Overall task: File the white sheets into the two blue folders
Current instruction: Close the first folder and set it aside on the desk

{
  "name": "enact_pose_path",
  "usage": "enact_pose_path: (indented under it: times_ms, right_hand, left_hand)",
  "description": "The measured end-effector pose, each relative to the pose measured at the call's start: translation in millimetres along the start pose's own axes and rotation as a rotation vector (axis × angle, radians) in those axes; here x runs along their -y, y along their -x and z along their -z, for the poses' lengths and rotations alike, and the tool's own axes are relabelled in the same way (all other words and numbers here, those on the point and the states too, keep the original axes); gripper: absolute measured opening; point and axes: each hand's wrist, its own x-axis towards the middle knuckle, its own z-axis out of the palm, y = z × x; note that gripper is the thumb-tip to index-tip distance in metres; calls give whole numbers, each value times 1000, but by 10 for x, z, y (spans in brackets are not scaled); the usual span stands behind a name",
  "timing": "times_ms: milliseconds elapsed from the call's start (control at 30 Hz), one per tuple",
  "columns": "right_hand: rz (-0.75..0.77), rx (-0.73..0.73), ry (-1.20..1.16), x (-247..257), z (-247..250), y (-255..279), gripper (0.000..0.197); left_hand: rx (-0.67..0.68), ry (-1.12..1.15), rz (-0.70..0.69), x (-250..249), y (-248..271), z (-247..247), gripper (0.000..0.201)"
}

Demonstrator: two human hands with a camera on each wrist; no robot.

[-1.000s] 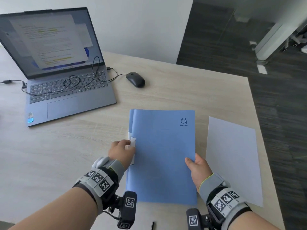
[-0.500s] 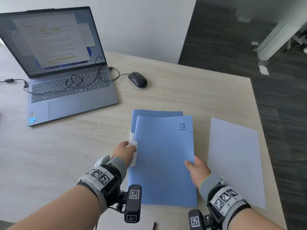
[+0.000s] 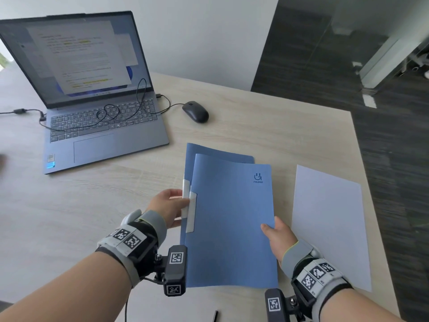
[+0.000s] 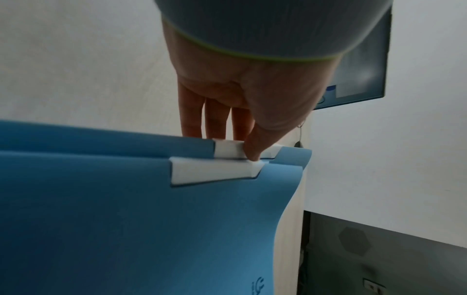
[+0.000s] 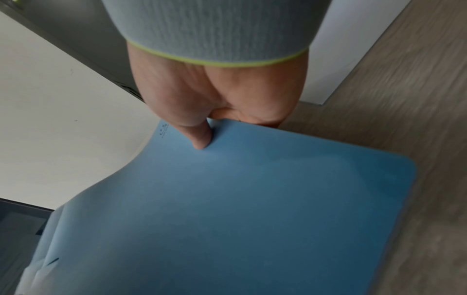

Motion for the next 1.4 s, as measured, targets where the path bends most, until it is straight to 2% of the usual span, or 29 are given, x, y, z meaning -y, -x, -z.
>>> enact_pose_path:
  times_ms: [67,233,400,467,567,667,700,733,833,900,967,1033,1066,1100,1166,1300,1400]
  right_hand:
    - [10,-17,-29,24,0,1,20]
    - [16,-87,-113,121,5,-9,19]
    - [10,-98,-159,133,-1,-57,14]
    - [-14,-65,-146,132,3,-76,14]
    - [-20,-37,-162,131,32,-97,26]
    - [44,-164,29,233,126,45,28]
    - [70,-210,113,264,151,86,35]
    - [91,-201,100,303,172,153,38]
    - [38,21,-158,407,194,355,33]
    - [-9,124,-225,362,249,452,24]
    - [20,124,-166,290,301,525,26]
    - [6,77,-115,173,364,551,28]
    - [-4,57,-108,112,391,555,22]
    - [-16,44,-107,72,410,566,17]
    - [-28,36,-90,-42,482,575,21]
    - [-26,-18,-80,-205,590,587,25]
    - [-21,-37,-106,-284,624,578,27]
  left_hand:
    - [-43,-28,-56,-121,-2,105,14]
    - [-315,-123,-300,-637,108,304,13]
    - [-383,-10,-574,-1153,331,479,10]
    - [-373,46,-622,-1286,419,522,9]
    - [-327,122,-664,-1350,482,460,13]
    - [-235,188,-622,-1211,443,277,16]
    - [-211,218,-583,-1131,418,223,16]
    - [-183,255,-537,-1040,393,156,16]
    - [-133,321,-380,-732,320,-53,15]
    - [-123,312,-293,-487,239,-205,14]
    - [-102,246,-241,-273,181,-296,12]
    - [-63,89,-204,-91,111,-365,38]
    - [-39,-7,-200,-21,99,-388,46]
    - [-20,-94,-202,40,81,-396,51]
    - [24,-181,-188,152,43,-448,60]
    - [62,-231,-115,288,-26,-485,62]
    - [62,-380,-124,323,-29,-463,61]
